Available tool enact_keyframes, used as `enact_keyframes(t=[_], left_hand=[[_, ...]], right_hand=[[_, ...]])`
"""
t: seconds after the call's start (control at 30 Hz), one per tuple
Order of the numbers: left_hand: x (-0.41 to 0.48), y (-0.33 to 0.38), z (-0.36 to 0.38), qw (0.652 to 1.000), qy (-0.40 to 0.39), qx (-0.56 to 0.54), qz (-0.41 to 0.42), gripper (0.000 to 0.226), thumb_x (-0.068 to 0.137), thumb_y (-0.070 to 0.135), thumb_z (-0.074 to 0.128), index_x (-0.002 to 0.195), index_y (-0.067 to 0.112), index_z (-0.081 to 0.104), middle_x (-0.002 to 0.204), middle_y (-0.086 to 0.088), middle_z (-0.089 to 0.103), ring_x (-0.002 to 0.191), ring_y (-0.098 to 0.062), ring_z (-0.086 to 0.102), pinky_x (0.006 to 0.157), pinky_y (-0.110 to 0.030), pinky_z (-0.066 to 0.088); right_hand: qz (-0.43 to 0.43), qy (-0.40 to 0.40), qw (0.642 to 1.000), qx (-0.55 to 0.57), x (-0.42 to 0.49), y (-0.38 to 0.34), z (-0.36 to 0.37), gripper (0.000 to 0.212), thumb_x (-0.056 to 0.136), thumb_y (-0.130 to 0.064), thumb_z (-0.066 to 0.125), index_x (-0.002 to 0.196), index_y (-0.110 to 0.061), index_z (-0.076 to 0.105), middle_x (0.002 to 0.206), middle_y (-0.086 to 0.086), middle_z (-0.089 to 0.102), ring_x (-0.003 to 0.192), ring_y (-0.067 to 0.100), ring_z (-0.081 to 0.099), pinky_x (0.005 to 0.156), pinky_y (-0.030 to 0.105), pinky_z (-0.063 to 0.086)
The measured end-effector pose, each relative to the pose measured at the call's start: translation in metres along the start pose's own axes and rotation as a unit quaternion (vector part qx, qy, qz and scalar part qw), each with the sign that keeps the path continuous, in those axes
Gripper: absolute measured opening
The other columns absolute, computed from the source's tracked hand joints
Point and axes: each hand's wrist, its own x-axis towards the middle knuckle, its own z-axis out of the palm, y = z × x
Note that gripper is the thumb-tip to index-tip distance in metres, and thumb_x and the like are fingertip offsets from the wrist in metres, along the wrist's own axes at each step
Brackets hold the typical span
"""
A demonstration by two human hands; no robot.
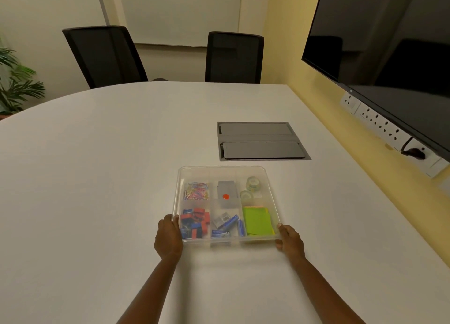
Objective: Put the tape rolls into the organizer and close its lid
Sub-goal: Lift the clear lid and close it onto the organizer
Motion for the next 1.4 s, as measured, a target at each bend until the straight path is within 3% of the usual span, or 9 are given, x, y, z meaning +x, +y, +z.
enact_keyframes(t=[0.23,0.33,0.43,0.6,0.77,0.97,1.13,1.27,1.4], left_hand=[[-0.005,0.006,0.005,0.967,-0.015,0.171,0.187,0.049,0.089,0.017,0.054,0.130,-0.005,0.040,0.127,-0.032,0.051,0.115,-0.048,0.050,0.091,-0.051,0.048],[-0.021,0.014,0.016,0.949,-0.053,0.203,0.233,0.079,0.092,0.051,0.006,0.132,-0.010,0.036,0.137,-0.034,0.041,0.128,-0.048,0.040,0.104,-0.054,0.038],[-0.031,0.013,0.033,0.942,-0.097,0.199,0.251,0.120,0.060,0.074,-0.028,0.141,-0.003,0.016,0.150,-0.027,0.020,0.141,-0.040,0.018,0.117,-0.048,0.014],[-0.029,0.015,0.039,0.938,-0.113,0.237,0.225,0.128,0.039,0.079,-0.037,0.143,0.010,-0.011,0.157,-0.011,-0.009,0.145,-0.025,-0.009,0.112,-0.035,-0.014],[-0.032,0.017,0.043,0.934,-0.120,0.246,0.230,0.127,0.040,0.079,-0.037,0.144,0.012,-0.010,0.157,-0.009,-0.009,0.145,-0.025,-0.010,0.109,-0.035,-0.017],[-0.031,0.011,0.044,0.933,-0.117,0.254,0.224,0.128,0.040,0.078,-0.038,0.144,0.011,-0.008,0.157,-0.009,-0.006,0.145,-0.025,-0.007,0.110,-0.035,-0.015],[-0.030,0.008,0.042,0.936,-0.110,0.239,0.234,0.126,0.047,0.080,-0.033,0.144,0.007,-0.001,0.157,-0.013,0.001,0.146,-0.026,-0.001,0.116,-0.038,-0.006],[-0.031,0.007,0.043,0.934,-0.103,0.244,0.239,0.124,0.048,0.078,-0.033,0.144,0.006,-0.001,0.157,-0.014,0.001,0.146,-0.027,0.000,0.117,-0.038,-0.006],[-0.030,0.006,0.043,0.935,-0.102,0.242,0.238,0.123,0.049,0.078,-0.033,0.144,0.006,-0.001,0.157,-0.013,0.001,0.146,-0.027,-0.001,0.116,-0.037,-0.008]], right_hand=[[-0.072,0.055,0.955,-0.283,-0.012,-0.009,0.012,0.032,0.100,-0.013,0.034,0.122,0.008,0.046,0.122,0.029,0.057,0.116,0.040,0.052,0.094,0.042,0.043],[-0.143,0.064,0.880,-0.449,-0.025,-0.010,0.034,0.050,0.100,-0.020,0.033,0.143,-0.001,0.017,0.154,0.022,0.017,0.144,0.034,0.015,0.115,0.052,0.020],[-0.220,0.038,0.857,-0.464,-0.039,-0.009,0.059,0.059,0.097,-0.027,0.041,0.144,-0.003,0.015,0.156,0.021,0.006,0.144,0.036,0.010,0.115,0.057,0.014],[-0.197,0.001,0.841,-0.504,-0.035,-0.007,0.074,0.060,0.099,-0.042,0.025,0.146,-0.011,0.005,0.158,0.014,0.004,0.146,0.029,0.005,0.119,0.049,0.006],[-0.205,0.038,0.843,-0.497,-0.051,-0.022,0.061,0.082,0.096,-0.042,-0.008,0.115,-0.005,0.063,0.119,0.016,0.067,0.110,0.030,0.064,0.088,0.046,0.054],[-0.204,0.027,0.830,-0.518,-0.053,-0.019,0.055,0.093,0.093,-0.048,-0.012,0.104,-0.005,0.070,0.108,0.012,0.073,0.100,0.028,0.070,0.077,0.045,0.058],[-0.197,0.041,0.852,-0.484,-0.047,-0.003,0.032,0.103,0.085,-0.063,-0.013,0.125,0.007,0.051,0.133,0.028,0.052,0.122,0.042,0.052,0.093,0.058,0.047],[-0.210,0.012,0.871,-0.444,-0.035,0.014,0.021,0.123,0.057,-0.078,-0.031,0.143,0.001,0.007,0.156,0.020,0.007,0.145,0.034,0.006,0.118,0.046,0.018],[-0.215,0.013,0.879,-0.425,-0.034,0.014,0.021,0.130,0.050,-0.082,-0.031,0.144,0.002,0.003,0.157,0.020,0.002,0.146,0.030,0.002,0.120,0.037,0.014]])
